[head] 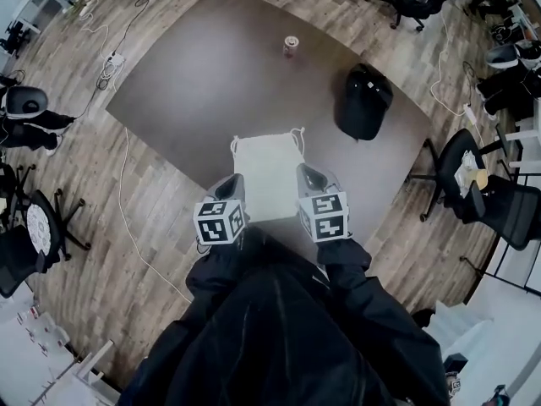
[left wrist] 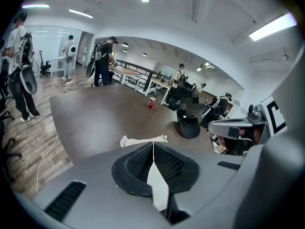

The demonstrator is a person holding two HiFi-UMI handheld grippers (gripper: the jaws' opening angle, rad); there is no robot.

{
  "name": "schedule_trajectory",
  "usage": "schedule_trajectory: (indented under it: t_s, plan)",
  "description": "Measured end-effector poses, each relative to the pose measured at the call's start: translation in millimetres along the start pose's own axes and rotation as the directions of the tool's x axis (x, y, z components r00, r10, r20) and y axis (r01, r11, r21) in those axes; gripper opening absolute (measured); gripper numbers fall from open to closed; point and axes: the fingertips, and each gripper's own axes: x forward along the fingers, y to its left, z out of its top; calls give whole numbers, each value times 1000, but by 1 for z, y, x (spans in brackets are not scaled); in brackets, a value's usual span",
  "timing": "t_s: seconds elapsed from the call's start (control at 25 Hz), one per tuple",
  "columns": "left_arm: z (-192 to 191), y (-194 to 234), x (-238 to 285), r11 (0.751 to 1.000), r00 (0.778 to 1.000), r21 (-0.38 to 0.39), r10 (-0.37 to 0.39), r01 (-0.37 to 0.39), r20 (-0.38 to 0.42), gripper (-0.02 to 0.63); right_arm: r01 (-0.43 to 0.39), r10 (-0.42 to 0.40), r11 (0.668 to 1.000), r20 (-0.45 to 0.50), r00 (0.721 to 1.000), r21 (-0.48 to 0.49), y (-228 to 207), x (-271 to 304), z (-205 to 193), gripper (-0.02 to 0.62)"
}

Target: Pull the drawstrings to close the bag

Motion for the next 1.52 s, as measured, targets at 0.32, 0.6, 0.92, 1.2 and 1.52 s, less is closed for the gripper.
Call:
schedule_trajectory:
  t_s: [0.32, 0.6, 0.92, 1.2, 1.52]
  plan:
    - [-4, 49, 49, 1000, 994, 3, 12, -12, -105, 33, 32, -32, 999, -124, 992, -3, -31, 56, -22, 21]
    - [-7, 85, 90, 1000, 988, 15, 11, -9, -155, 34, 51, -49, 999, -194, 980, 5, -59, 111, -49, 23]
    - [-11, 93, 133, 997, 975, 57, -44, 58, -218, 164, -5, 7, 1000, -315, 949, 7, -87, 164, -86, 130]
    - [-26, 110, 152, 994, 950, 102, 1, 32, -313, 166, -28, 29, 1000, -384, 923, 6, -101, 194, -108, 167]
    - [-34, 128, 159, 983, 934, 178, 20, 47, -358, 166, -84, 10, 985, -443, 897, -148, -91, 212, -108, 178]
